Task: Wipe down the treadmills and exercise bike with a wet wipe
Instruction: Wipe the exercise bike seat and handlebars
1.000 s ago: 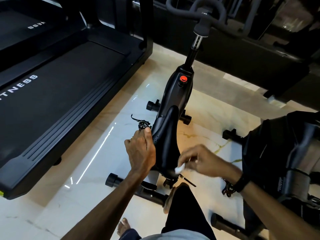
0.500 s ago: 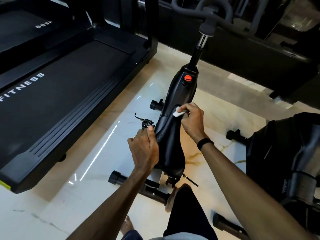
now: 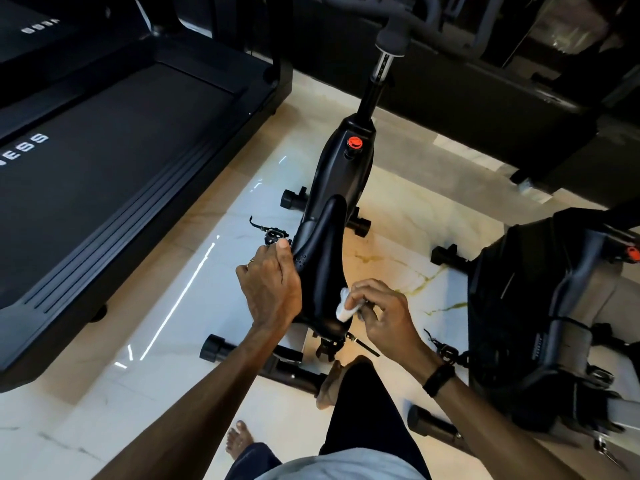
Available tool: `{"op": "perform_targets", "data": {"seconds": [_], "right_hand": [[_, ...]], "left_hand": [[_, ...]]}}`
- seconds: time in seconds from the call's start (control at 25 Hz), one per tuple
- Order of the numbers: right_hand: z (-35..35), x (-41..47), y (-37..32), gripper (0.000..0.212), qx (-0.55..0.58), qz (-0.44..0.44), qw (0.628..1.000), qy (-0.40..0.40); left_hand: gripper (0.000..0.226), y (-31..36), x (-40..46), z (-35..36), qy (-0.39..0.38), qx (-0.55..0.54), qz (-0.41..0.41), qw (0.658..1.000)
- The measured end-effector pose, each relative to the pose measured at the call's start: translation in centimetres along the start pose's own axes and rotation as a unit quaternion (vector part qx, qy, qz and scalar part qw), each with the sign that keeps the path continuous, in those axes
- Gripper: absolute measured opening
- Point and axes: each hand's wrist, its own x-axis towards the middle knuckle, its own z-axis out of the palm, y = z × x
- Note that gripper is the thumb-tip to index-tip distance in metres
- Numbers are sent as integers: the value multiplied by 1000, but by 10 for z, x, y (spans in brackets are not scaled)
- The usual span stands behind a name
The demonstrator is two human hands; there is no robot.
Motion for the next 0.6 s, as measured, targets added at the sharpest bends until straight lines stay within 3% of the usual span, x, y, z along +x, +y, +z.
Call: {"op": "perform_targets", "data": {"seconds": [0.12, 0.16, 0.28, 0.36, 0.44, 0.6], "right_hand": [[-24, -3, 11, 54, 21, 31, 993, -111], [-31, 3, 15, 55, 15, 57, 993, -104], [-38, 50, 19, 40, 27, 175, 981, 79], [-26, 89, 11, 22, 53, 163, 973, 151], [-4, 112, 5, 10, 71, 154, 974, 149], [19, 85, 1, 12, 49, 119, 982, 138]], "left_hand": [[67, 1, -1, -2, -2, -3, 0, 1000], [66, 1, 0, -2, -3, -2, 0, 1000], [66, 1, 1, -2, -7, 1, -6, 1000], [67, 1, 1, -3, -11, -5, -12, 1000], [68, -1, 1, -3, -14, -8, -12, 1000], [71, -1, 0, -3, -8, -5, -7, 1000]]}}
